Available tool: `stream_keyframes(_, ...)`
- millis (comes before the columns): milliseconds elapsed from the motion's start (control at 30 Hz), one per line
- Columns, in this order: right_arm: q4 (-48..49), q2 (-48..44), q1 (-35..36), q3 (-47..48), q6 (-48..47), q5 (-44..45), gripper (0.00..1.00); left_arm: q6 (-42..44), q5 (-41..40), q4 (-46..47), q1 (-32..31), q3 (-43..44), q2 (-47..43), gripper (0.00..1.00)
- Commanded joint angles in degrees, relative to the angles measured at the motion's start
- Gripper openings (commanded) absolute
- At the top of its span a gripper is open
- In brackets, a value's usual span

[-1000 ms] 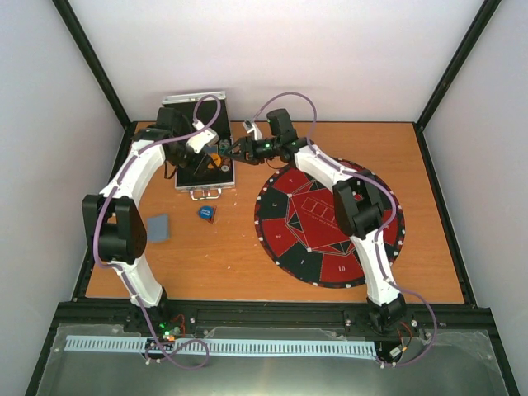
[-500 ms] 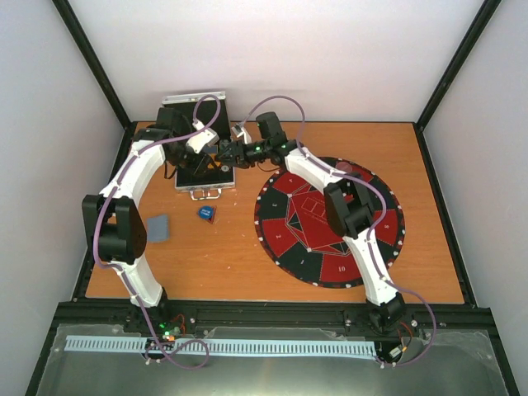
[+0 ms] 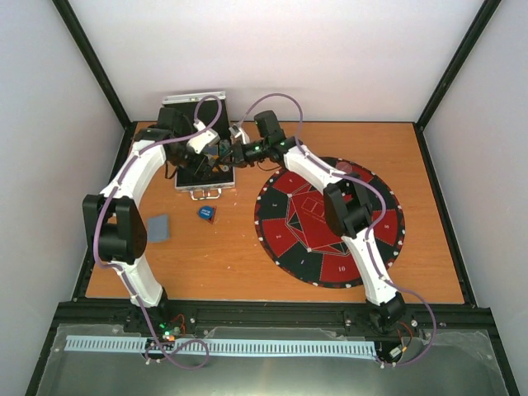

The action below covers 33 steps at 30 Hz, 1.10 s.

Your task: Distribute texas hold em gaming equipment

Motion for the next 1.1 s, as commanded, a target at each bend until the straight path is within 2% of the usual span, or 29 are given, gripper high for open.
stream_keyframes(0, -11.2, -2.6, -1.9, 1.5, -10.0, 3.5, 0.03, -0.1, 0.0, 0.0, 0.0, 0.4, -0.6, 0.98)
stream_keyframes(133, -21.0, -7.0, -4.8, -2.7, -20.0, 8.0, 0.03, -0.3, -0.5, 0.2, 1.9, -0.2, -0.7, 1.0)
stream_keyframes(367, -28.7, -19.2, -9.8, -18.9, -32.3, 14.4, 0.03, -3.6, -1.6, 2.7, 6.4, 0.5, 0.2, 1.0)
stream_keyframes(667, -27.9, -27.8, -10.0, -36.8, -31.6, 14.5, 0.03, -5.0, -5.2, 4.5, 6.4, -0.2, 1.1, 1.0)
stream_keyframes(1067, -28.8, -26.5, -4.9, -43.8, -33.0, 11.3, 0.03, -5.1, -5.9, 5.0, 6.4, -1.6, 0.1, 1.0)
